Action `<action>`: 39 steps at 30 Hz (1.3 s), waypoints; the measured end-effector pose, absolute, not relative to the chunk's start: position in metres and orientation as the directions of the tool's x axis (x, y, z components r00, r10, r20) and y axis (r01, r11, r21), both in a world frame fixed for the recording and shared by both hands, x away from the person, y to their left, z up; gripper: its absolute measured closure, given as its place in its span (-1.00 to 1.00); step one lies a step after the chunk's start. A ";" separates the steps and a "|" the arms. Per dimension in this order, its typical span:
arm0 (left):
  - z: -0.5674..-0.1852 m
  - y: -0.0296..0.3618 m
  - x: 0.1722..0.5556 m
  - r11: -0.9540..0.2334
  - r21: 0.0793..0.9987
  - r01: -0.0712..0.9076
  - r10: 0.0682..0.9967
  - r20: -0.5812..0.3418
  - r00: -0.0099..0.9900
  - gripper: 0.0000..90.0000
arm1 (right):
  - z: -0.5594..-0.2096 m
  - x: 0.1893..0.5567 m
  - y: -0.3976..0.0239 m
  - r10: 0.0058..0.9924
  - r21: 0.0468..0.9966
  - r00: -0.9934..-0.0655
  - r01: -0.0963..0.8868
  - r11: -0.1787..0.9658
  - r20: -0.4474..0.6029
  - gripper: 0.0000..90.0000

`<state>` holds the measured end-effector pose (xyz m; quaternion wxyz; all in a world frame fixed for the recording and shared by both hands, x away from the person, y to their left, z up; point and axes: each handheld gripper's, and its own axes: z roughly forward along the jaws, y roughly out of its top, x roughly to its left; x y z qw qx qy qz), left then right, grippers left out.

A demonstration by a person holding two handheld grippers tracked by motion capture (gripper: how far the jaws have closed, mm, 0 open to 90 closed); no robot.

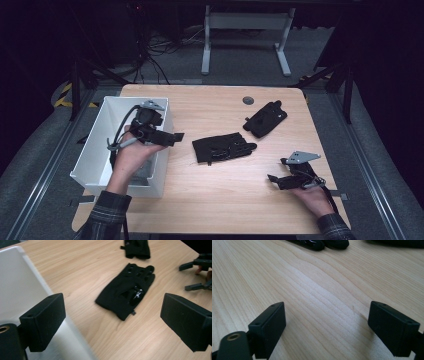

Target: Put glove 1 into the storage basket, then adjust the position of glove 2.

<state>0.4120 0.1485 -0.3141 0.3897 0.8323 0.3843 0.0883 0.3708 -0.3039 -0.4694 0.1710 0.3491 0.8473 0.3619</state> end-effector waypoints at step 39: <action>-0.451 0.042 0.445 -0.527 0.592 0.609 0.643 -0.190 0.742 1.00 | -0.469 0.371 -0.304 0.714 0.732 -0.699 0.468 0.495 -0.036 -0.66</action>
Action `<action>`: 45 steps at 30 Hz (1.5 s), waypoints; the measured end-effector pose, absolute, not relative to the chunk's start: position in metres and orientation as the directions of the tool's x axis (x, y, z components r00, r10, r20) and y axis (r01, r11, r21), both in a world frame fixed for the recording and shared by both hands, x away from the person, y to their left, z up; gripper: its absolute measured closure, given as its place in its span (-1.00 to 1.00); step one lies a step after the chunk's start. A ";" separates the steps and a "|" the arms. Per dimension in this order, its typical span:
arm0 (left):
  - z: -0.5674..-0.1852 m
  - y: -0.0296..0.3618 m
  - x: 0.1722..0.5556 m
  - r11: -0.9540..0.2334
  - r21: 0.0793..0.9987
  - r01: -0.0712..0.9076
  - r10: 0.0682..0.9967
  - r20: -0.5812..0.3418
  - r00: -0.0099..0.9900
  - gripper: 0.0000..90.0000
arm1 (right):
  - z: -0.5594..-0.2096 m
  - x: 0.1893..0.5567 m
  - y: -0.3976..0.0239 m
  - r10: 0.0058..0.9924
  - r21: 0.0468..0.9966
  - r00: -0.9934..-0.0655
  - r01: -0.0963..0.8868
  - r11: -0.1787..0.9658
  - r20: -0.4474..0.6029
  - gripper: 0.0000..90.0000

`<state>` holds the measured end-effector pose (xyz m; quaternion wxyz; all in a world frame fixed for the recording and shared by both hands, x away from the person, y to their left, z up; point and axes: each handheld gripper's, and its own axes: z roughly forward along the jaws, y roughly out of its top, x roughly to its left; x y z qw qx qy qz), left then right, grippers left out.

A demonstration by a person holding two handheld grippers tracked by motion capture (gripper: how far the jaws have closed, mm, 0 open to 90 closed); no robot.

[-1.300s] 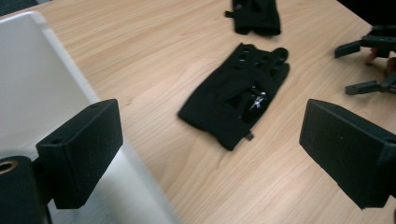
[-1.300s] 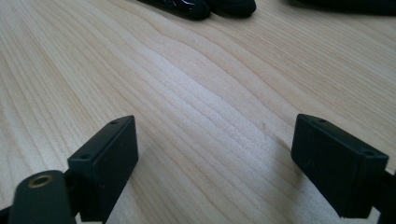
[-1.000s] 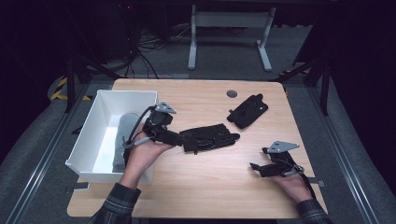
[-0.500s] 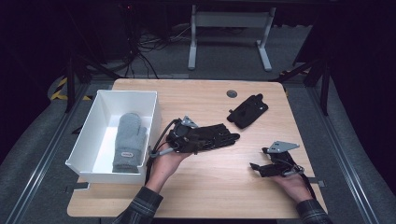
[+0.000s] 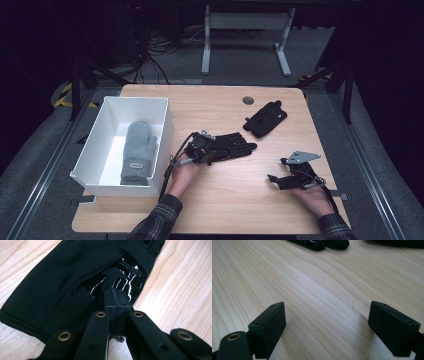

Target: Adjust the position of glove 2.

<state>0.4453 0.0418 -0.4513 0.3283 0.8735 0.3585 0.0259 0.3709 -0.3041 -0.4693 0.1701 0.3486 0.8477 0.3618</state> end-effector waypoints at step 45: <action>-0.451 0.008 0.414 -0.593 0.590 0.548 0.524 -0.234 0.819 1.00 | -0.469 0.371 -0.304 0.712 0.732 -0.701 0.467 0.496 -0.035 -0.66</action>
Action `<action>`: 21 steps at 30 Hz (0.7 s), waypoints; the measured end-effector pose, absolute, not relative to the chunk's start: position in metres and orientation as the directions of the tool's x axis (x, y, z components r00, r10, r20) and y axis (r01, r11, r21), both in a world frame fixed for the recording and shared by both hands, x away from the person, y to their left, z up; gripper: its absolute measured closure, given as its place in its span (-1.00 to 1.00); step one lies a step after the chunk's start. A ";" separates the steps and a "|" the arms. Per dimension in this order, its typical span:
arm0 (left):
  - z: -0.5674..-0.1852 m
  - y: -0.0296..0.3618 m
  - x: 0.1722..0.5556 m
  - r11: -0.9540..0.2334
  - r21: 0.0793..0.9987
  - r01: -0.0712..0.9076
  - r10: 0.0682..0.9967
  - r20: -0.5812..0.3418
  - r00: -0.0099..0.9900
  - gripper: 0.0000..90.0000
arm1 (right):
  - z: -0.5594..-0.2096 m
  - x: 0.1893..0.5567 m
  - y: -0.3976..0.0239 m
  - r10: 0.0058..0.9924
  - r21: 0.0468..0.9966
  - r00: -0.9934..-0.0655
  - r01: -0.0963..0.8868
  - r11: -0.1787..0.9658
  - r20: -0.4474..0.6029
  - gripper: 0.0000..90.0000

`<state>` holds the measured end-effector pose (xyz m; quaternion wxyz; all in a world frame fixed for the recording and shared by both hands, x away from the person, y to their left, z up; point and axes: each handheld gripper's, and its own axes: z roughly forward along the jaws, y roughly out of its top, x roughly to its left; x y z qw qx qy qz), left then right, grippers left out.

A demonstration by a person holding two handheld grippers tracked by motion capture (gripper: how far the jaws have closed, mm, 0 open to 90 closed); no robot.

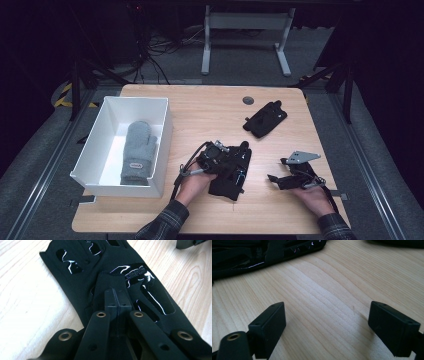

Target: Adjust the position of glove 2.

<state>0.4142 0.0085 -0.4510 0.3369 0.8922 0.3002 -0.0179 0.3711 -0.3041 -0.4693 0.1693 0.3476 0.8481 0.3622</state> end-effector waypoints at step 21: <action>-0.449 0.020 0.363 -0.619 0.597 0.510 0.466 -0.243 0.851 0.85 | -0.469 0.371 -0.304 0.711 0.732 -0.702 0.466 0.497 -0.035 -0.66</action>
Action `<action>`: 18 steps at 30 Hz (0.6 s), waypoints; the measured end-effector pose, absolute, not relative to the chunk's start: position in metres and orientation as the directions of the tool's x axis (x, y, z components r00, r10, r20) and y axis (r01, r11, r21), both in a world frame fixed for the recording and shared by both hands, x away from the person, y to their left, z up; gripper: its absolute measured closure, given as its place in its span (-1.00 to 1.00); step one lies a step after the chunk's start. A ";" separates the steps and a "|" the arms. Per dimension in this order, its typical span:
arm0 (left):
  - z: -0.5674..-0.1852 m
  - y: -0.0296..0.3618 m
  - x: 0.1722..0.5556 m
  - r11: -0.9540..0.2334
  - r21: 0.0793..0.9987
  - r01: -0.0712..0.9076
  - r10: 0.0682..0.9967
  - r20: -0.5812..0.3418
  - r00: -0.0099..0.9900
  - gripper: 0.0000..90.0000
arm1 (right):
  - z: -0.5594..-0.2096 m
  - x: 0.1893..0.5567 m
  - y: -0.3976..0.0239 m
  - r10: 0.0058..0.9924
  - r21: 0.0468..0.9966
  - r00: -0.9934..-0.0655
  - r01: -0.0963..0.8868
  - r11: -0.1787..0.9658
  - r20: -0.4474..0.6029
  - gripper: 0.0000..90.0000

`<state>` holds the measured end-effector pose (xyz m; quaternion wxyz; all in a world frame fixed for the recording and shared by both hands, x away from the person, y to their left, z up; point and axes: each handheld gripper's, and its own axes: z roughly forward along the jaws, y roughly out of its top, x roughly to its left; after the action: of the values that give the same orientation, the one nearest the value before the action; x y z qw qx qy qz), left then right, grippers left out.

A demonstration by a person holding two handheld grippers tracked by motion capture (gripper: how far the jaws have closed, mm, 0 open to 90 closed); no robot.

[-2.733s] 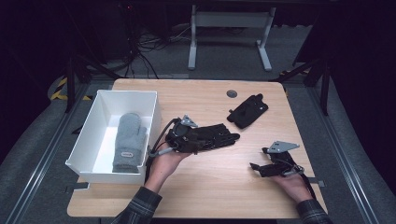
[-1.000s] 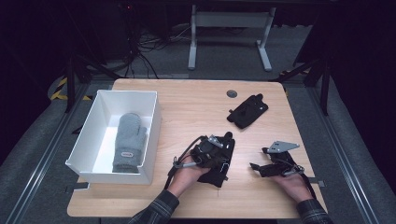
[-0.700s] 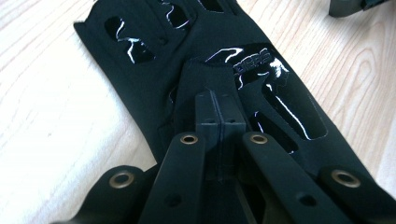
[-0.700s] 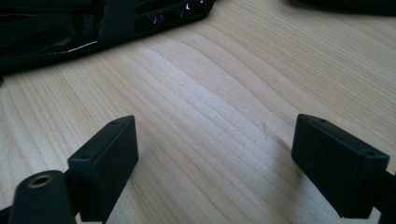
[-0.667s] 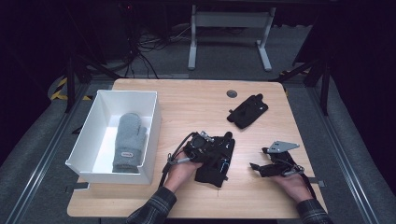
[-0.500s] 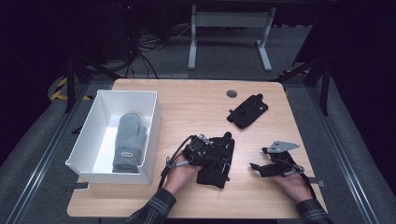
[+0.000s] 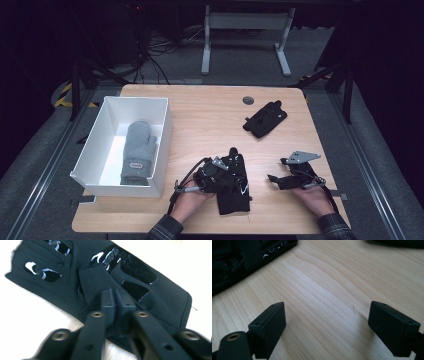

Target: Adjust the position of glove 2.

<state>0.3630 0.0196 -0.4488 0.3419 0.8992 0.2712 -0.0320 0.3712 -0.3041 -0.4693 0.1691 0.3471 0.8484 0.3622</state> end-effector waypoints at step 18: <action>-0.462 0.068 0.347 -0.644 0.644 0.413 0.481 -0.080 0.873 -0.62 | -0.468 0.371 -0.303 0.707 0.729 -0.706 0.469 0.499 -0.030 -0.56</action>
<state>0.3473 0.0684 -0.4623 0.3423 0.9053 0.2468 0.0493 0.3714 -0.3030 -0.4682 0.1649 0.3458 0.8499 0.3618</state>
